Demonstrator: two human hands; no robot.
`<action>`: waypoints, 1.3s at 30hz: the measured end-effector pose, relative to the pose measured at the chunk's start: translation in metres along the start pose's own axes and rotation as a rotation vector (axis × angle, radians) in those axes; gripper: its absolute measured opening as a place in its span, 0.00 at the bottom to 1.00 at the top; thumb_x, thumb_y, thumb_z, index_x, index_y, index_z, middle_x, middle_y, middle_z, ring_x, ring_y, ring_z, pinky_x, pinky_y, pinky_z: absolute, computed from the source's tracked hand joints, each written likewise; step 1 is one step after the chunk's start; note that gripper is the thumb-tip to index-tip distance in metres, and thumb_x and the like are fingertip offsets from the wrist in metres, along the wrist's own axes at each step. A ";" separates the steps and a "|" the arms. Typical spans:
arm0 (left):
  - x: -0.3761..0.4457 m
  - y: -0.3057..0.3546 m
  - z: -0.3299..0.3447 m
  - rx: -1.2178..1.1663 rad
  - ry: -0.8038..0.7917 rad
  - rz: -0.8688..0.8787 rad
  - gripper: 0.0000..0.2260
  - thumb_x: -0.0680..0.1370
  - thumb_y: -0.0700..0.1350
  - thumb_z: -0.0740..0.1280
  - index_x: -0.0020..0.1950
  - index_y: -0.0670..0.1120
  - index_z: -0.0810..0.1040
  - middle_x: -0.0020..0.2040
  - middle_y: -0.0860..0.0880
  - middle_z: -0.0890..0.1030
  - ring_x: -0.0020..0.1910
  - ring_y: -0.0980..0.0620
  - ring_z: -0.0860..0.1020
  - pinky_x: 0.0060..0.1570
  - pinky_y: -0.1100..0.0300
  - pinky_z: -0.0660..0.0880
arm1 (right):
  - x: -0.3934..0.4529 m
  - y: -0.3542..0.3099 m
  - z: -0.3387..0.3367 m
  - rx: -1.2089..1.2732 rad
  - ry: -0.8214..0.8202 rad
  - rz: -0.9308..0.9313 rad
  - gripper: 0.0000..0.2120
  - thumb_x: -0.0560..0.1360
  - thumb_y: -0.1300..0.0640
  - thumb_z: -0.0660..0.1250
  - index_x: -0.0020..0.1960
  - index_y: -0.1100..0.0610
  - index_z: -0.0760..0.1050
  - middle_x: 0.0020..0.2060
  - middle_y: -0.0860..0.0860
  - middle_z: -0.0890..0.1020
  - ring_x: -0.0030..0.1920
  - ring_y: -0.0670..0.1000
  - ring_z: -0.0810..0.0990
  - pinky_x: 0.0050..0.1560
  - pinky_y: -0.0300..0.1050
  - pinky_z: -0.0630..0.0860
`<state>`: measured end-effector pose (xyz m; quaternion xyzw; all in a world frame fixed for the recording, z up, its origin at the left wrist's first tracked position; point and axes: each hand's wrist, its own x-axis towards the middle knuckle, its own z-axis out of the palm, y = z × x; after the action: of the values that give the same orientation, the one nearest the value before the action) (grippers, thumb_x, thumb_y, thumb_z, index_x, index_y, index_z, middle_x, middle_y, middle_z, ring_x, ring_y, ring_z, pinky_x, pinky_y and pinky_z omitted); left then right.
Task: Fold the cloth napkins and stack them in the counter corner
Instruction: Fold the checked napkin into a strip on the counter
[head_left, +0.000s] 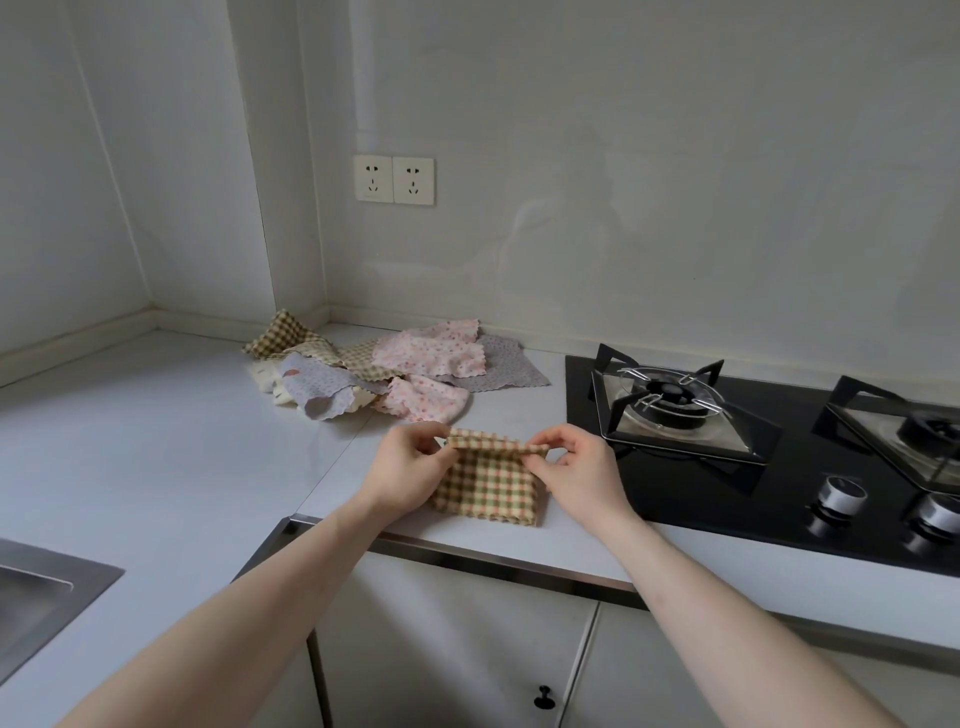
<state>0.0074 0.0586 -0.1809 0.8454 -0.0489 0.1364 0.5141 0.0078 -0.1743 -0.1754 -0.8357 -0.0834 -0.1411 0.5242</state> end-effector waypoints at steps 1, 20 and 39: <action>0.000 0.000 0.000 -0.008 -0.016 -0.004 0.04 0.77 0.42 0.70 0.48 0.49 0.85 0.35 0.53 0.85 0.33 0.56 0.79 0.35 0.61 0.74 | -0.001 0.001 0.000 0.014 0.015 0.000 0.08 0.70 0.59 0.78 0.42 0.47 0.83 0.42 0.44 0.86 0.31 0.51 0.81 0.37 0.51 0.81; 0.001 -0.001 0.001 0.393 -0.001 -0.002 0.12 0.76 0.47 0.62 0.55 0.55 0.83 0.53 0.52 0.85 0.55 0.47 0.80 0.55 0.53 0.76 | -0.009 0.007 0.010 -0.381 -0.041 -0.242 0.03 0.72 0.55 0.72 0.43 0.47 0.82 0.44 0.39 0.79 0.50 0.41 0.76 0.50 0.44 0.77; 0.005 -0.012 0.002 0.428 -0.050 0.073 0.14 0.76 0.64 0.67 0.53 0.57 0.73 0.49 0.58 0.79 0.53 0.52 0.74 0.52 0.52 0.71 | -0.011 0.013 0.007 -0.430 0.020 -0.297 0.17 0.69 0.45 0.74 0.56 0.41 0.76 0.46 0.35 0.77 0.55 0.44 0.72 0.56 0.47 0.72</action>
<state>0.0153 0.0633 -0.1906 0.9360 -0.0622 0.1415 0.3164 0.0022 -0.1735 -0.1927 -0.9052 -0.1681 -0.2391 0.3086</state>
